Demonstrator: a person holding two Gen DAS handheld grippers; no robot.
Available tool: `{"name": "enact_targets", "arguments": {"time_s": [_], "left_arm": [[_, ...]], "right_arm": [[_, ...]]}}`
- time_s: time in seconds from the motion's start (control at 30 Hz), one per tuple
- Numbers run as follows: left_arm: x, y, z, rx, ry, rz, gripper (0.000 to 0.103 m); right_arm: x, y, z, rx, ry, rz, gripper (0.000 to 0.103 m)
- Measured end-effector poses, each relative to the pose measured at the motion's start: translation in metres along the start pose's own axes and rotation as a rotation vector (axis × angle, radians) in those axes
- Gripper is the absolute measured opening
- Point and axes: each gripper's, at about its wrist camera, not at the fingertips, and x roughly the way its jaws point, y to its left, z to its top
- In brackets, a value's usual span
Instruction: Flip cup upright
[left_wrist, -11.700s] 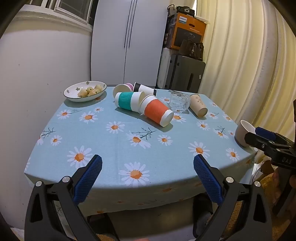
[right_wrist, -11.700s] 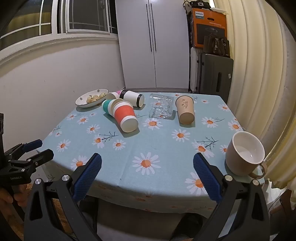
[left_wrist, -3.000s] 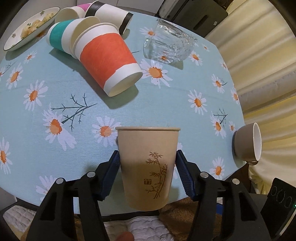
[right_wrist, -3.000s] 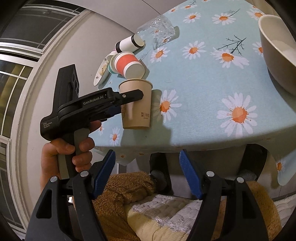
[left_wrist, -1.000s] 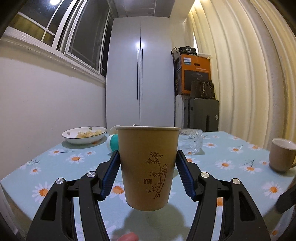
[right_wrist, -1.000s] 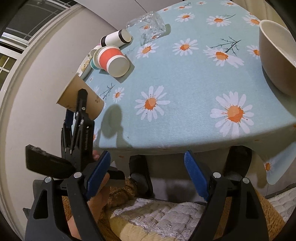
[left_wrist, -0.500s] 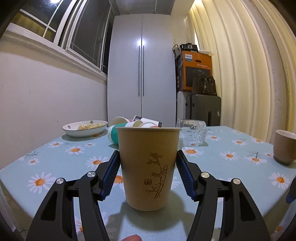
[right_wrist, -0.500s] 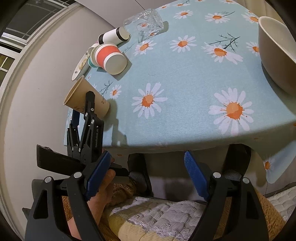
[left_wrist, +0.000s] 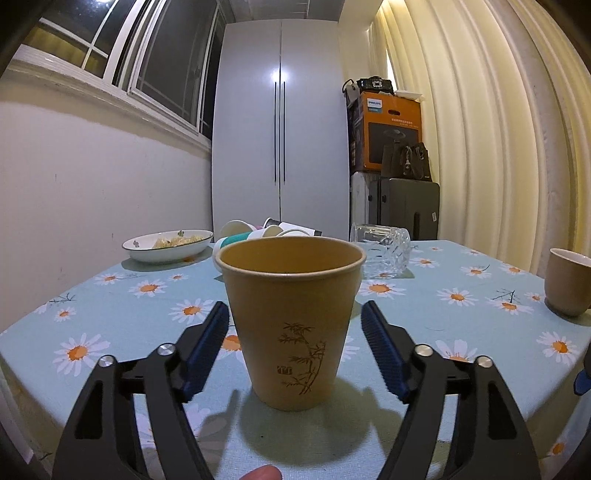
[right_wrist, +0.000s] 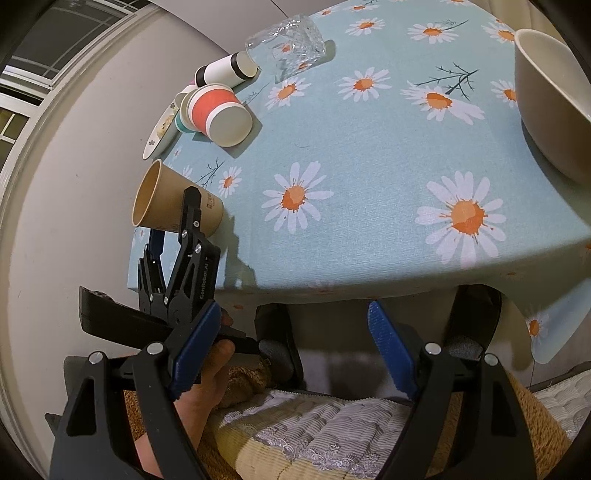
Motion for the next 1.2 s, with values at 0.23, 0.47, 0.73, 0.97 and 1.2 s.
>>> {"name": "enact_targets", "arguments": {"time_s": [0.23, 0.47, 0.73, 0.97, 1.2], "left_arm": [[-0.006, 0.002, 0.012, -0.026, 0.028, -0.012, 0.091], [-0.038, 0.005, 0.048, -0.022, 0.037, -0.020, 0.097], [-0.084, 0.011, 0.092, 0.036, 0.146, -0.133, 0.097], [-0.121, 0.040, 0.112, 0.052, 0.218, -0.189, 0.097], [-0.137, 0.077, 0.111, 0.045, 0.296, -0.194, 0.097]], "right_arm": [[-0.013, -0.007, -0.002, 0.021, -0.051, -0.004, 0.081], [-0.020, -0.002, -0.006, -0.002, -0.072, 0.002, 0.081], [-0.039, 0.014, -0.013, -0.089, -0.155, 0.004, 0.081], [-0.068, 0.036, -0.034, -0.210, -0.296, -0.004, 0.089], [-0.091, 0.054, -0.050, -0.306, -0.412, -0.025, 0.094]]}}
